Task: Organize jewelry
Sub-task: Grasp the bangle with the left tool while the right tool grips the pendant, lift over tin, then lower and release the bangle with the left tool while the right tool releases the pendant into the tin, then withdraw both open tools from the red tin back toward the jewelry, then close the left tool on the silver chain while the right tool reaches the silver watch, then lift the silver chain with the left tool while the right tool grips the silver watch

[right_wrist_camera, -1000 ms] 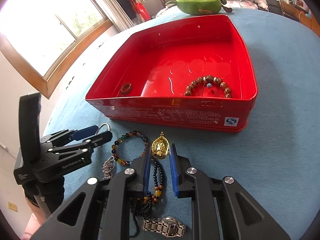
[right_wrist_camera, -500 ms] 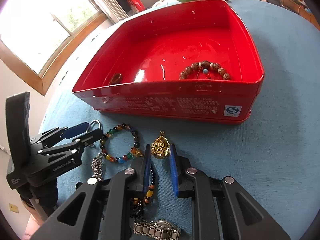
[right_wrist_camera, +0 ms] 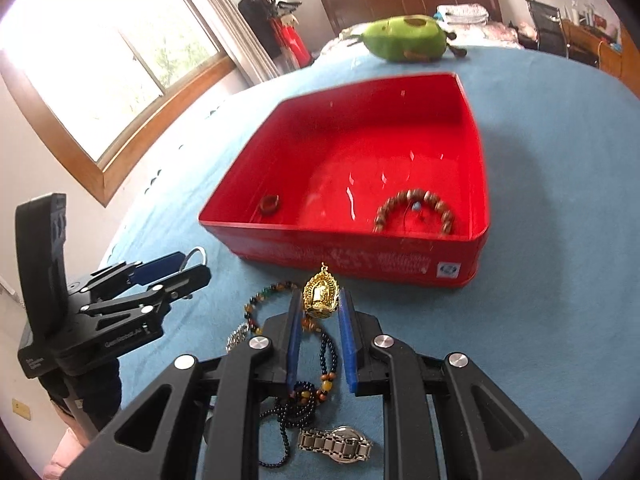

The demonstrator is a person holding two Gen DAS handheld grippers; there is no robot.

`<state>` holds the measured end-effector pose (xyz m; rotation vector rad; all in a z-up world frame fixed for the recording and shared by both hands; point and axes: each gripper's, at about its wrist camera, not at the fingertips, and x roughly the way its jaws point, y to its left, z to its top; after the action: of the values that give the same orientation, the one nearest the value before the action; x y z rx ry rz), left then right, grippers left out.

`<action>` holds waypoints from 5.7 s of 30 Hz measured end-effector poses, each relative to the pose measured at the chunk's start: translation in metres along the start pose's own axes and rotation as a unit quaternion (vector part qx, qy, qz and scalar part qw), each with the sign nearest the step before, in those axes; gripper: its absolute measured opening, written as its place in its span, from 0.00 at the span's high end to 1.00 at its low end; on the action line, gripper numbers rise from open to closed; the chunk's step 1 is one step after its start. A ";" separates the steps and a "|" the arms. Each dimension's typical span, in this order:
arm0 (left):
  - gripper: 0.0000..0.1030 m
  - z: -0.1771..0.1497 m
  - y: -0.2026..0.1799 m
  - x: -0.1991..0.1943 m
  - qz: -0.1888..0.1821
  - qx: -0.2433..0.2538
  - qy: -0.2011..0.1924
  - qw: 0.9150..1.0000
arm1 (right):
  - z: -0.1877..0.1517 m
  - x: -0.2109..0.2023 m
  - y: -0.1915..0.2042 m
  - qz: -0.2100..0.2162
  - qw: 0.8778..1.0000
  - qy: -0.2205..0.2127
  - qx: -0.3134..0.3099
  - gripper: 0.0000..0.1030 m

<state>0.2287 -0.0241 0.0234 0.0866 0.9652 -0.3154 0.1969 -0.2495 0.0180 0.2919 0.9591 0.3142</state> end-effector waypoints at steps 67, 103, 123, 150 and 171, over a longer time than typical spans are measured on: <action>0.40 0.074 -0.014 0.018 -0.015 -0.039 -0.016 0.999 | 0.053 0.000 -0.013 -0.034 0.998 -0.042 0.009 0.77; 0.39 -0.041 -0.014 0.059 -0.023 -0.005 0.110 0.994 | -0.042 -0.014 -0.012 -0.006 1.000 0.006 0.014 0.74; 0.88 -0.048 0.013 0.045 -0.046 -0.011 0.086 0.995 | -0.053 0.006 -0.028 -0.015 0.999 0.044 0.020 0.73; 0.87 -0.067 0.040 -0.013 -0.051 -0.011 0.076 0.996 | -0.093 0.003 -0.018 0.023 0.995 0.097 0.005 0.72; 0.51 -0.083 -0.015 0.009 -0.006 0.107 0.111 0.988 | -0.092 0.005 -0.022 0.029 0.995 0.098 0.016 0.72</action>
<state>0.1632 -0.0231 -0.0303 0.3176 1.1505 -0.4263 0.1261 -0.2579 -0.0440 0.3235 1.1520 0.3865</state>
